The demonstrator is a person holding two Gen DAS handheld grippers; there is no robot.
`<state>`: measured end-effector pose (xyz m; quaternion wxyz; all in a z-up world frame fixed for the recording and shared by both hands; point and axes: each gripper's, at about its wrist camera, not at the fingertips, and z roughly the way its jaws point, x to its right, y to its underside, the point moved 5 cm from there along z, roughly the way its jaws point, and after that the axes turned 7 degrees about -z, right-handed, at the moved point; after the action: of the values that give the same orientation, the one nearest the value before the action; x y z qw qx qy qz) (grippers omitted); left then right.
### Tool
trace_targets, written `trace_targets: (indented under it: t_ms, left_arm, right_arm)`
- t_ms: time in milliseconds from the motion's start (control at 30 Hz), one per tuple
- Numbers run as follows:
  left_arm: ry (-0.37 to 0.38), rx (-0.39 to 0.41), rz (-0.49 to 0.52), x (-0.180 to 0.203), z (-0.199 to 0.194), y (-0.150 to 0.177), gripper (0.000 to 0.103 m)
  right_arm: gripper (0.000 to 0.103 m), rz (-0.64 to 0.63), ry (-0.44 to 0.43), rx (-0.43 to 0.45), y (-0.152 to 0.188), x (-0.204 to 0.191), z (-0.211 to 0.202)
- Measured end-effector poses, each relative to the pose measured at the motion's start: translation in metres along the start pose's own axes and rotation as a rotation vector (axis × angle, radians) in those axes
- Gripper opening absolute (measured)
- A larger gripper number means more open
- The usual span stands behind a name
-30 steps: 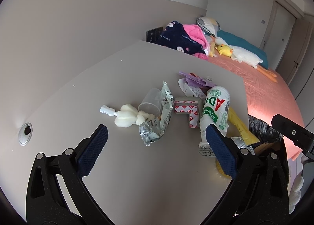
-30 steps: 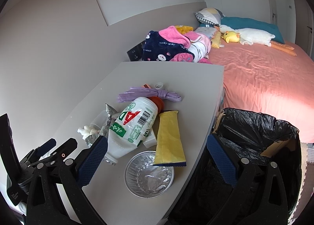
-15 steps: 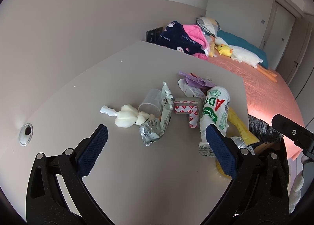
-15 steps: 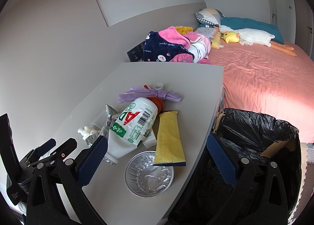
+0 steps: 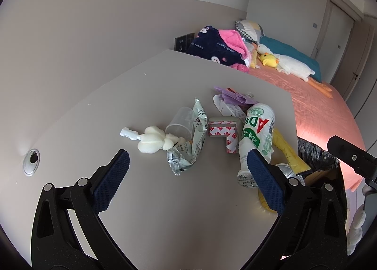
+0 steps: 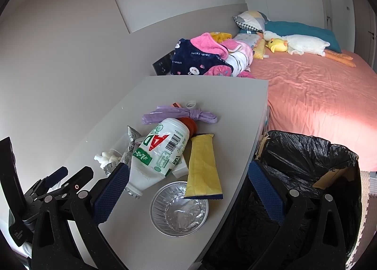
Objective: Collect trash
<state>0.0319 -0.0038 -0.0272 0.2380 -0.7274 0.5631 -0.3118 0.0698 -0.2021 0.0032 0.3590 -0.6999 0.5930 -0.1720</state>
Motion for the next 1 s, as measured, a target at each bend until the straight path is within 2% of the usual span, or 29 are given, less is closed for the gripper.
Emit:
trace_targets:
  t_ms: [433, 700, 1000]
  left_arm:
    - [0.006, 0.003, 0.011, 0.001, -0.002, 0.000, 0.097]
    - [0.042, 0.005, 0.000, -0.001, 0.004, 0.004, 0.097]
    - [-0.006, -0.031, 0.016, -0.009, 0.024, 0.010, 0.097]
  right_arm:
    - [0.101, -0.001, 0.001, 0.001, 0.000, -0.001, 0.000]
    - [0.101, 0.018, -0.016, 0.007, 0.002, 0.008, 0.009]
    - [0.101, -0.029, -0.051, -0.020, 0.006, -0.006, 0.026]
